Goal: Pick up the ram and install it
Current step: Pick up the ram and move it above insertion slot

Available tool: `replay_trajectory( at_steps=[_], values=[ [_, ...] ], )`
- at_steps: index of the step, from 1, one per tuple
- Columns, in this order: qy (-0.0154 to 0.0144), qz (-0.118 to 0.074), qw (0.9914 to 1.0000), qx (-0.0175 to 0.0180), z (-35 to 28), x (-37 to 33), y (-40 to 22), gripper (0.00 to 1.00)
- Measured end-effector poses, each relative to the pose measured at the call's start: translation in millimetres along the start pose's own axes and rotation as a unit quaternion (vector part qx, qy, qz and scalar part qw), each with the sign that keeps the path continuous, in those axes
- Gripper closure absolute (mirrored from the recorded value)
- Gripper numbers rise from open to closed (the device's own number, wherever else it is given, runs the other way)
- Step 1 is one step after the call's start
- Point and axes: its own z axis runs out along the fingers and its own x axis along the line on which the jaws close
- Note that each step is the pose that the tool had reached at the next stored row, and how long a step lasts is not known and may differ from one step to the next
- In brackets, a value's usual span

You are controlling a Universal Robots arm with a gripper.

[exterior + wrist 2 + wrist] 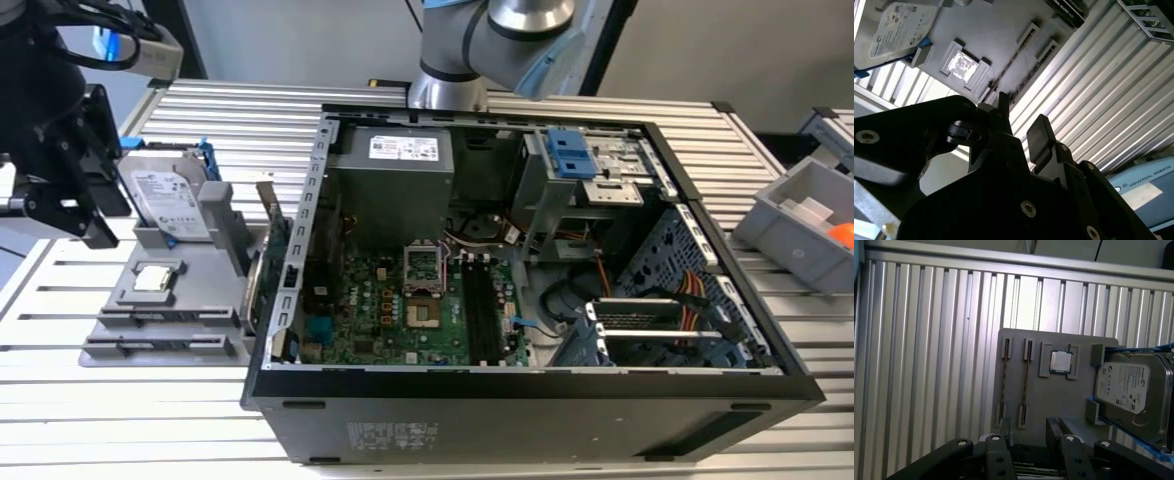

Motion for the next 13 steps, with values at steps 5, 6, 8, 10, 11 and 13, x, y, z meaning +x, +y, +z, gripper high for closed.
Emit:
replay_trajectory(
  at_steps=[5,6,8,10,11,13],
  values=[
    [0.0001,0.0,1.0,0.0,2.9,0.1,-0.1,0.0],
    [0.0001,0.0,1.0,0.0,3.4,0.1,-0.1,0.0],
    [0.0001,0.0,1.0,0.0,4.6,0.1,-0.1,0.0],
    [0.0001,0.0,1.0,0.0,5.6,0.1,-0.1,0.0],
    [0.0001,0.0,1.0,0.0,6.2,0.1,-0.2,0.0],
    [0.0001,0.0,1.0,0.0,7.4,0.2,-0.2,0.0]
  ],
)
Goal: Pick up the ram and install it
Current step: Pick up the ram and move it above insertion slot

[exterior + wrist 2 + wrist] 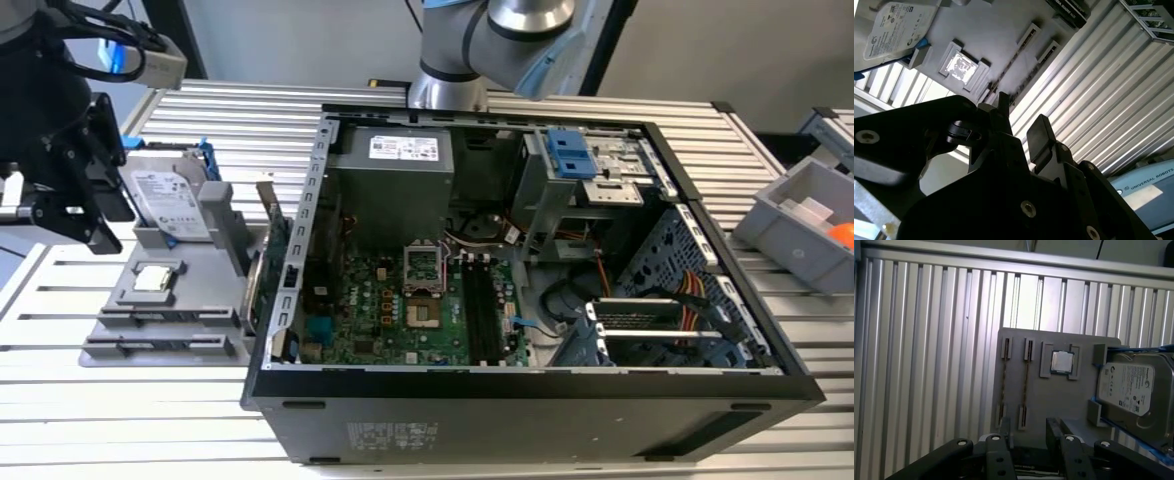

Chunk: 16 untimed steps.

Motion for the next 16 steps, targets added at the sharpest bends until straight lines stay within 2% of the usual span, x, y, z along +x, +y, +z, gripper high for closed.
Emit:
replay_trajectory(
  at_steps=[16],
  values=[
    [0.0002,0.0,1.0,0.0,8.5,0.2,-0.2,0.0]
  ],
)
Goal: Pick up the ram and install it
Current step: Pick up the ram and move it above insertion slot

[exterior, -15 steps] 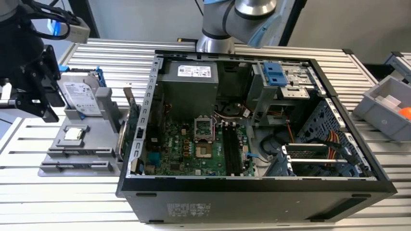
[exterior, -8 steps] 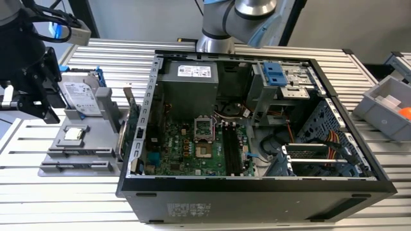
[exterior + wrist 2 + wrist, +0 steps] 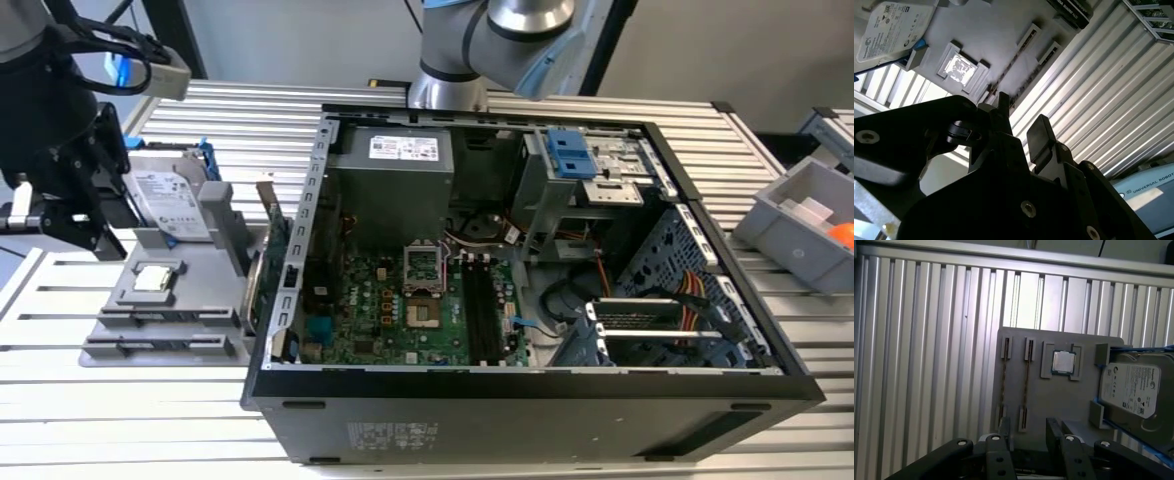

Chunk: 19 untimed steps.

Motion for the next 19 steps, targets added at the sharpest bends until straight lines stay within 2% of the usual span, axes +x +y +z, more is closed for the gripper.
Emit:
replay_trajectory(
  at_steps=[19],
  values=[
    [0.0002,0.0,1.0,0.0,9.4,0.2,-0.2,0.0]
  ],
)
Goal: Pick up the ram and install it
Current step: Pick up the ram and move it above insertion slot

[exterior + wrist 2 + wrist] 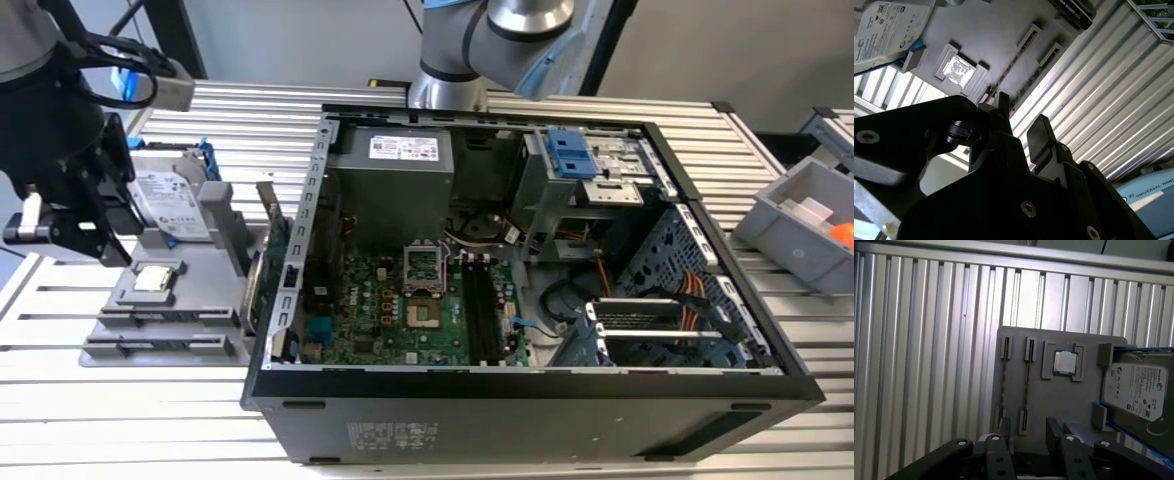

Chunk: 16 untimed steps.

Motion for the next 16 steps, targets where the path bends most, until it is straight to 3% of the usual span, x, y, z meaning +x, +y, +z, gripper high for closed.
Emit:
replay_trajectory(
  at_steps=[16],
  values=[
    [0.0004,0.0,1.0,-0.0001,7.5,0.0,-0.2,0.0]
  ],
)
